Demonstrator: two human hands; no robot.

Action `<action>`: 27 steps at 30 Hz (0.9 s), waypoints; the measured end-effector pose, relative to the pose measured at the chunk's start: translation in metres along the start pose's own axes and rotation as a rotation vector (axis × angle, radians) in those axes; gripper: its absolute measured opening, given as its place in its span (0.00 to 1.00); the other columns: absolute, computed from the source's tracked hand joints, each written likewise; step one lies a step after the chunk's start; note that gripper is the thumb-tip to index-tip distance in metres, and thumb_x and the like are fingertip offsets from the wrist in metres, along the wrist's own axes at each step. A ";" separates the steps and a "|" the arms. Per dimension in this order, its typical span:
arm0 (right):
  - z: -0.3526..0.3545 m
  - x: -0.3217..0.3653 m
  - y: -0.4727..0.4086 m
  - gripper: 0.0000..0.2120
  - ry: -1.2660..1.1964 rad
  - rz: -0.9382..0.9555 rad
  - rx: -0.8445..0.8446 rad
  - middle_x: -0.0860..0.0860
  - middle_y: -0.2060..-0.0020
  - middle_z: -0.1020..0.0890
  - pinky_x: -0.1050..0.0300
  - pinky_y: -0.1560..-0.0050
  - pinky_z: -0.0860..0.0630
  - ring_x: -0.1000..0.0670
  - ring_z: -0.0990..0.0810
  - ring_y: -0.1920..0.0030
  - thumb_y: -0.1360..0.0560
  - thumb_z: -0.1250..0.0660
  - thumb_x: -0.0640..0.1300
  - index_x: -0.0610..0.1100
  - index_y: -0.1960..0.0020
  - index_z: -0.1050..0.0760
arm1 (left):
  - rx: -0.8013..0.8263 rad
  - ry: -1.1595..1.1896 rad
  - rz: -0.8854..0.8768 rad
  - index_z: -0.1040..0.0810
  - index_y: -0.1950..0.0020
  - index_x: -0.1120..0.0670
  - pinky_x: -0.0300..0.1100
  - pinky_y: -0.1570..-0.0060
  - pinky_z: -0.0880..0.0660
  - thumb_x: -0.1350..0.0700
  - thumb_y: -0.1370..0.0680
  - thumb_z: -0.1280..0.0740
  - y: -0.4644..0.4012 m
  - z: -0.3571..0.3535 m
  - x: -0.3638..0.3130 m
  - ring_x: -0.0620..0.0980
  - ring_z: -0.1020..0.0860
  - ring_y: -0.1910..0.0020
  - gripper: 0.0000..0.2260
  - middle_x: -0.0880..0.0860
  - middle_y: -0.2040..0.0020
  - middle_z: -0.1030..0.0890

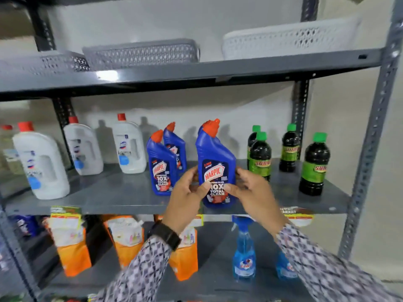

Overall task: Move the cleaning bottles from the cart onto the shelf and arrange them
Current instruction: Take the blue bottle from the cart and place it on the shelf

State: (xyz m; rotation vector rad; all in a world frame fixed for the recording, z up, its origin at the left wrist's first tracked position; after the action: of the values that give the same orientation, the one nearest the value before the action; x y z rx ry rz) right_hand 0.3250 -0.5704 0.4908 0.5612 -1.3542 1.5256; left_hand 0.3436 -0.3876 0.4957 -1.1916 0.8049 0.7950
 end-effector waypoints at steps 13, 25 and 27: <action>-0.037 -0.071 -0.098 0.21 0.155 -0.123 -0.042 0.50 0.41 0.13 0.51 0.42 0.15 0.52 0.14 0.45 0.26 0.24 0.41 0.44 0.33 0.20 | -0.070 -0.102 0.142 0.24 0.32 0.50 0.51 0.36 0.21 0.58 0.19 0.33 -0.091 -0.002 0.085 0.48 0.19 0.39 0.16 0.50 0.38 0.17; -0.093 0.009 0.001 0.15 0.233 0.386 -0.153 0.51 0.47 0.18 0.52 0.46 0.17 0.51 0.17 0.47 0.22 0.27 0.43 0.44 0.36 0.21 | -0.401 -0.050 0.020 0.20 0.36 0.48 0.33 0.45 0.22 0.58 0.21 0.30 0.051 0.111 0.060 0.40 0.17 0.46 0.14 0.48 0.44 0.14; -0.138 0.014 0.025 0.14 0.247 0.454 -0.018 0.51 0.45 0.18 0.50 0.42 0.19 0.49 0.17 0.44 0.21 0.28 0.42 0.44 0.36 0.20 | -0.533 -0.086 0.053 0.18 0.39 0.49 0.32 0.48 0.22 0.59 0.21 0.30 0.108 0.160 0.068 0.41 0.16 0.48 0.12 0.48 0.47 0.14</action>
State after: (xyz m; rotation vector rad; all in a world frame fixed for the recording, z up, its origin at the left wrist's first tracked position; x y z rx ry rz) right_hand 0.3326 -0.4349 0.4533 0.0432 -1.3556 1.8706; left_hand 0.3014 -0.2045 0.4146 -1.5964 0.5687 1.1400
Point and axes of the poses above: each hand's wrist, its own y-axis away from the middle knuckle, its own z-axis out of the back of the hand, x = y × z, the point moved 10 cm from there along -y, towards the middle knuckle
